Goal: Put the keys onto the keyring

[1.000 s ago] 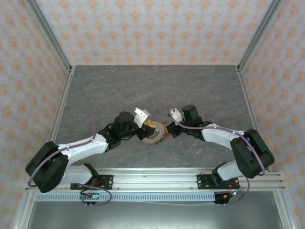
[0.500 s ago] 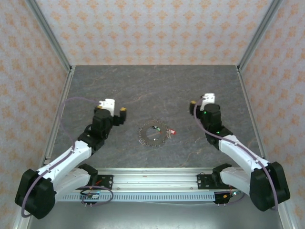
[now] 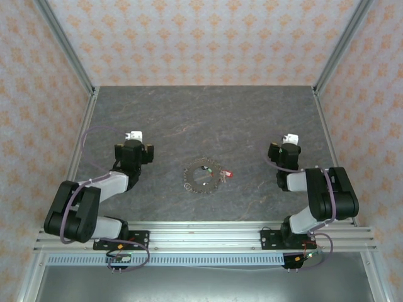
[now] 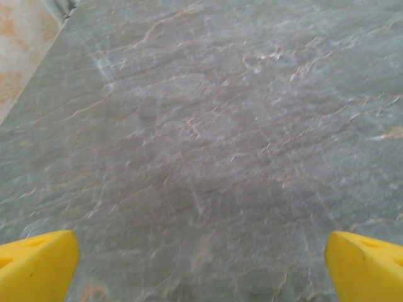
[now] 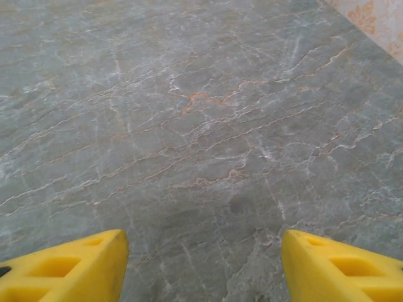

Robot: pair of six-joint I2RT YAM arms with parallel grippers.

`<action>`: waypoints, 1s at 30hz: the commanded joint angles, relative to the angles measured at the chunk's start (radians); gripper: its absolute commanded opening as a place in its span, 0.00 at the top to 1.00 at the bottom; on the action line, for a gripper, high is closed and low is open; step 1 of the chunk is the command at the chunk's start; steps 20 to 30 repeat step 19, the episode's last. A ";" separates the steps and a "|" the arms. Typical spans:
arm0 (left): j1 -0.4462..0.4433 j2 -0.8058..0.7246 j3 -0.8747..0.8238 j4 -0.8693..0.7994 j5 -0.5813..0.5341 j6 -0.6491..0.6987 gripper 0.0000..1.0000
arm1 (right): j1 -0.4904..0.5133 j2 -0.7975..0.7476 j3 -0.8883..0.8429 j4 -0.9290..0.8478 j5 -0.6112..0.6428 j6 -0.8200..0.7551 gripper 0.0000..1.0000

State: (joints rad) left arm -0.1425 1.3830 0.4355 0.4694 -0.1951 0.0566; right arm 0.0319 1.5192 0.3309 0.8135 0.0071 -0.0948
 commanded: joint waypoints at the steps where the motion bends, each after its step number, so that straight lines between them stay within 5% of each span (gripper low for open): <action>1: 0.050 0.052 0.022 0.172 0.118 0.020 0.00 | 0.003 0.015 0.004 0.151 -0.010 0.019 0.00; 3: 0.102 0.102 -0.003 0.256 0.191 -0.017 0.00 | 0.003 0.003 0.078 -0.020 0.087 0.062 0.01; 8: 0.112 0.113 -0.009 0.271 0.151 -0.042 0.00 | 0.005 -0.005 0.031 0.061 -0.101 -0.024 0.01; 30: 0.109 0.114 -0.009 0.273 0.146 -0.041 0.00 | -0.013 -0.001 0.049 0.032 -0.119 -0.007 0.01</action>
